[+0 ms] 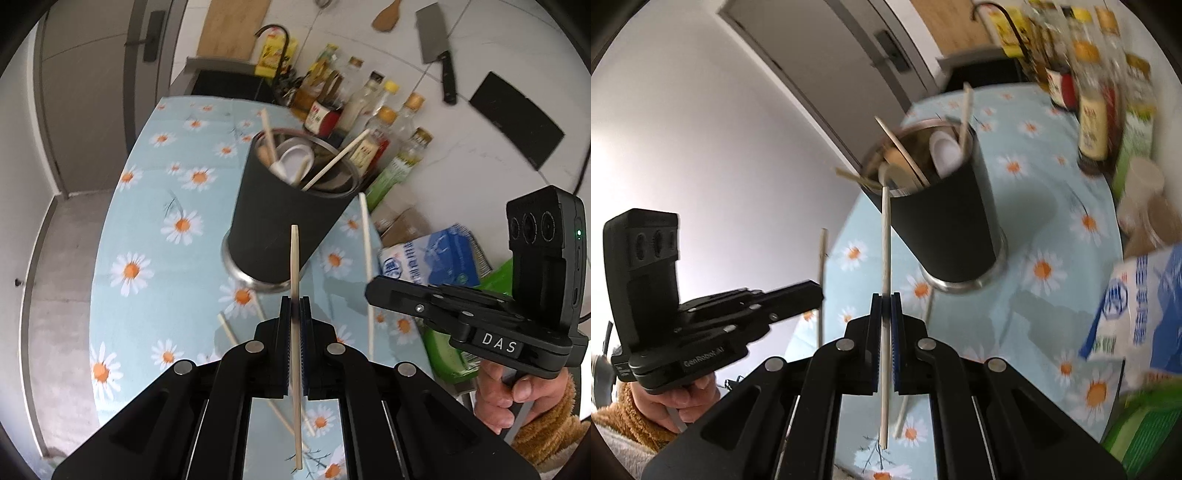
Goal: Organize utensils
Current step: 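Lift both held chopsticks and carry them over the black holder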
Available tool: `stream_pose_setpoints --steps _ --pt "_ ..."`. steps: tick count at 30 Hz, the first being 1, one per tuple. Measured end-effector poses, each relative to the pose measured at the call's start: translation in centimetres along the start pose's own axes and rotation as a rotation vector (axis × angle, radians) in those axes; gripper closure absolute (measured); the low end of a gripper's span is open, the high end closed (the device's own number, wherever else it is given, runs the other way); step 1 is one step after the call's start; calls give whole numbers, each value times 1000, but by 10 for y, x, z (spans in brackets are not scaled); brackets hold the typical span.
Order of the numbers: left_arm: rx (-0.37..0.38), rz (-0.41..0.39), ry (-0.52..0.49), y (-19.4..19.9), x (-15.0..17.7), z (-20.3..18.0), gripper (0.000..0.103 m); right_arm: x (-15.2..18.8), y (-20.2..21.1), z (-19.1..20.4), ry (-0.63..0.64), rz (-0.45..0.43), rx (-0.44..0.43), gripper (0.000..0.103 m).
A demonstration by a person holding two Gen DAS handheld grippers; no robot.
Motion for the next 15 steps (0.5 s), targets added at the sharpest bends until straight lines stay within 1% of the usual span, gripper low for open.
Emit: stream_pose_setpoints --steps 3,7,12,15 --pt "17 -18 -18 3 -7 -7 100 -10 7 6 12 -45 -28 97" --pt "31 -74 -52 11 -23 -17 100 -23 15 11 45 -82 -39 97" --pt "57 -148 -53 21 -44 -19 100 -42 23 15 75 -145 -50 97" --pt "77 -220 -59 31 -60 -22 100 -54 26 18 100 -184 -49 97"
Point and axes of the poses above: each gripper's, at about its wrist camera, not at the fingertips, and y roughly against the way its jaws point, z to its left, x to its underside, the point moved 6 cm from there along -y, roughly the way its jaws point, and after that the axes turned 10 degrees about -x, right-handed, at the moved point
